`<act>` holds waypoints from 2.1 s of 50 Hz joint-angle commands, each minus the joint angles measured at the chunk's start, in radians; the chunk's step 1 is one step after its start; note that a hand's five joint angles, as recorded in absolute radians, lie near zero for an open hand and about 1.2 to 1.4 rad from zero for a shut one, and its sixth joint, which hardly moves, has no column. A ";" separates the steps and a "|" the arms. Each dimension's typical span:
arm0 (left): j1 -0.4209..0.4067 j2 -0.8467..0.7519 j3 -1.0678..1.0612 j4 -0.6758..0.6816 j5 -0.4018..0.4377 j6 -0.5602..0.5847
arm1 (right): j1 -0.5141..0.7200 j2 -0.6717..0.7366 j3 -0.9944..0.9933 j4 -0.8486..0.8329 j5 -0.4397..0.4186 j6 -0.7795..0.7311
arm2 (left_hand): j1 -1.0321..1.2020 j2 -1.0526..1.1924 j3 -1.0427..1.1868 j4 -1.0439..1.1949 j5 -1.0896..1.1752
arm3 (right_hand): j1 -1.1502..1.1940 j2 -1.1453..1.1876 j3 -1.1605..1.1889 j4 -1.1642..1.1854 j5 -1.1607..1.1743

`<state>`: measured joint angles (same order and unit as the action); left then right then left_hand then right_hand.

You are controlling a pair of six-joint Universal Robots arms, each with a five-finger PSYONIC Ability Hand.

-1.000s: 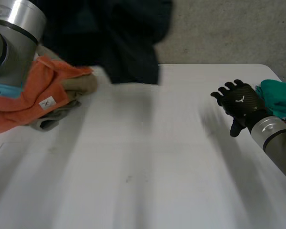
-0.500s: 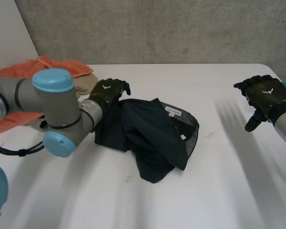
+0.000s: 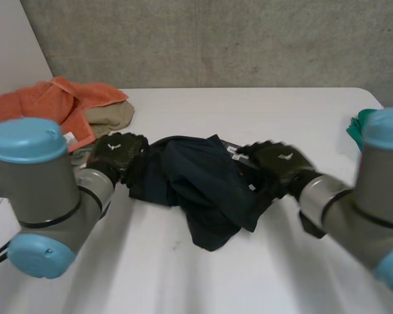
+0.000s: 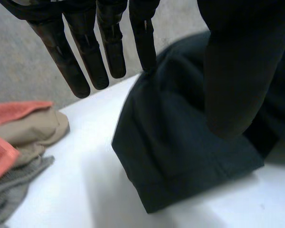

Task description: Fold the laundry.

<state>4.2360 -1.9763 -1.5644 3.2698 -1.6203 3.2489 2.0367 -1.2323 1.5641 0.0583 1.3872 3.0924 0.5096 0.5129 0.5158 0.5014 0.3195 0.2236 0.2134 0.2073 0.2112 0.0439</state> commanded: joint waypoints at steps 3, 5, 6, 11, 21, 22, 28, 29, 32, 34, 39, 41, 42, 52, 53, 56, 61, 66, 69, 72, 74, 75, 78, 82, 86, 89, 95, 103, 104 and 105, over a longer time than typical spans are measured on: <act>0.010 -0.248 0.151 0.056 0.013 0.002 | 0.122 0.223 -0.137 -0.037 0.122 -0.018 | 0.027 0.024 0.021 0.035 0.042 | 0.260 0.270 0.276 0.272 0.265; 0.009 -0.314 0.219 0.051 0.008 0.000 | 0.128 0.235 -0.156 -0.066 0.147 -0.020 | 0.088 0.085 0.082 0.096 0.104 | 0.641 0.651 0.657 0.653 0.646; 0.009 -0.332 0.237 0.047 0.007 0.000 | 0.126 0.232 -0.159 -0.080 0.153 -0.021 | 0.152 0.149 0.146 0.161 0.168 | 0.846 0.856 0.862 0.858 0.851; 0.001 -0.354 0.328 -0.002 -0.001 0.000 | 0.111 0.142 -0.157 -0.175 0.162 -0.082 | 0.887 0.883 0.880 0.895 0.902 | 1.173 1.183 1.189 1.185 1.178; 0.007 0.075 0.322 -0.044 0.007 -0.001 | 0.048 -0.156 -0.206 -0.098 0.135 -0.415 | 0.887 0.883 0.880 0.895 0.902 | 1.173 1.183 1.189 1.185 1.178; 0.007 0.118 0.320 -0.050 0.007 -0.006 | 0.039 -0.176 -0.219 -0.081 0.131 -0.434 | 0.887 0.883 0.880 0.895 0.902 | 1.173 1.183 1.189 1.185 1.178; 0.007 0.277 0.325 -0.100 0.054 -0.047 | -0.012 -0.276 -0.326 0.058 0.107 -0.475 | 0.887 0.883 0.880 0.895 0.902 | 1.173 1.183 1.189 1.185 1.178; 0.007 0.280 0.325 -0.104 0.069 -0.049 | -0.018 -0.279 -0.331 0.067 0.102 -0.475 | 0.887 0.883 0.880 0.895 0.902 | 1.173 1.183 1.189 1.185 1.178; 0.013 0.281 0.326 -0.105 0.115 -0.052 | -0.024 -0.282 -0.334 0.080 0.090 -0.474 | 0.887 0.883 0.880 0.895 0.902 | 1.173 1.183 1.189 1.185 1.178; 0.024 0.263 0.328 -0.102 0.125 -0.054 | -0.021 -0.276 -0.325 0.080 0.092 -0.468 | 0.887 0.883 0.880 0.895 0.902 | 1.173 1.183 1.189 1.185 1.178; 0.033 0.096 0.357 -0.091 0.120 -0.051 | -0.029 -0.219 -0.279 0.075 0.087 -0.445 | 0.887 0.883 0.880 0.895 0.902 | 1.173 1.183 1.189 1.185 1.178; 0.042 0.030 0.383 -0.087 0.111 -0.049 | -0.032 -0.172 -0.271 0.072 0.088 -0.431 | 0.887 0.883 0.880 0.895 0.902 | 1.173 1.183 1.189 1.185 1.178; 0.051 -0.033 0.412 -0.091 0.099 -0.051 | -0.033 -0.115 -0.272 0.072 0.090 -0.413 | 0.887 0.883 0.880 0.895 0.902 | 1.173 1.183 1.189 1.185 1.178; -0.014 -0.147 0.360 -0.237 0.097 -0.122 | -0.021 0.054 -0.286 0.014 0.188 -0.376 | 0.048 0.045 0.042 0.056 0.064 | 1.173 1.183 1.189 1.185 1.178; -0.024 -0.125 0.336 -0.283 0.097 -0.165 | -0.020 0.068 -0.289 -0.017 0.206 -0.377 | 0.001 -0.002 -0.005 0.009 0.016 | 1.173 1.183 1.189 1.185 1.178; -0.045 -0.072 0.261 -0.359 0.108 -0.263 | -0.021 0.071 -0.294 -0.055 0.219 -0.377 | -0.020 -0.023 -0.026 -0.012 -0.004 | 1.173 1.183 1.189 1.185 1.178; -0.093 -0.020 0.152 -0.386 0.114 -0.373 | -0.016 0.066 -0.306 -0.069 0.219 -0.373 | -0.023 -0.026 -0.029 -0.015 -0.008 | 1.173 1.183 1.189 1.185 1.178; -0.151 -0.012 0.115 -0.380 0.119 -0.406 | -0.012 0.054 -0.306 -0.071 0.220 -0.359 | -0.020 -0.023 -0.026 -0.012 -0.005 | 1.173 1.183 1.189 1.185 1.178; -0.192 -0.018 0.122 -0.357 0.120 -0.413 | 0.008 0.045 -0.305 -0.069 0.222 -0.333 | -0.023 -0.026 -0.029 -0.015 -0.007 | 1.173 1.183 1.189 1.185 1.178; -0.217 -0.061 0.151 -0.311 0.120 -0.425 | 0.022 0.027 -0.294 -0.069 0.220 -0.316 | -0.043 -0.047 -0.050 -0.035 -0.028 | 1.173 1.183 1.189 1.185 1.178; -0.225 -0.102 0.175 -0.295 0.119 -0.439 | 0.022 0.013 -0.289 -0.069 0.219 -0.313 | -0.070 -0.073 -0.076 -0.062 -0.054 | 1.173 1.183 1.189 1.185 1.178; -0.240 -0.142 0.205 -0.289 0.119 -0.455 | 0.023 -0.001 -0.280 -0.069 0.219 -0.310 | -0.099 -0.102 -0.105 -0.091 -0.084 | 1.173 1.183 1.189 1.185 1.178; -0.275 -0.199 0.263 -0.291 0.117 -0.483 | 0.023 -0.019 -0.268 -0.067 0.219 -0.308 | -0.129 -0.132 -0.135 -0.121 -0.113 | 1.173 1.183 1.189 1.185 1.178; -0.306 -0.292 0.360 -0.291 0.114 -0.517 | 0.022 -0.045 -0.253 -0.067 0.217 -0.308 | -0.126 -0.129 -0.132 -0.118 -0.110 | 1.173 1.183 1.189 1.185 1.178; -0.324 -0.357 0.432 -0.291 0.117 -0.554 | 0.020 -0.065 -0.245 -0.067 0.216 -0.307 | -0.120 -0.123 -0.126 -0.112 -0.104 | 1.173 1.183 1.189 1.185 1.178; -0.350 -0.377 0.469 -0.289 0.119 -0.587 | 0.017 -0.070 -0.242 -0.067 0.216 -0.307 | 0.038 0.035 0.032 0.046 0.053 | 1.173 1.183 1.189 1.185 1.178; -0.357 -0.355 0.486 -0.289 0.106 -0.629 | 0.008 -0.082 -0.239 -0.069 0.211 -0.316 | 0.887 0.883 0.880 0.895 0.902 | 1.173 1.183 1.189 1.185 1.178; -0.225 -0.078 0.409 -0.329 0.082 -0.581 | -0.015 -0.131 -0.256 0.003 0.171 -0.435 | 0.887 0.883 0.880 0.895 0.902 | 1.173 1.183 1.189 1.185 1.178; -0.197 -0.043 0.399 -0.332 0.082 -0.569 | -0.026 -0.137 -0.254 0.020 0.162 -0.460 | 0.887 0.883 0.880 0.895 0.902 | 1.173 1.183 1.189 1.185 1.178; -0.171 -0.008 0.389 -0.335 0.082 -0.552 | -0.035 -0.145 -0.254 0.035 0.153 -0.486 | 0.887 0.883 0.880 0.895 0.902 | 1.173 1.183 1.189 1.185 1.178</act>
<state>3.9324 -2.1870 -1.1089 2.9614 -1.5268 2.6407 2.0354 -1.3392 1.3129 0.0212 1.5823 2.7235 1.1643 1.1900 1.1843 1.1956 0.9792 1.1361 1.1758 1.1892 1.1975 1.0093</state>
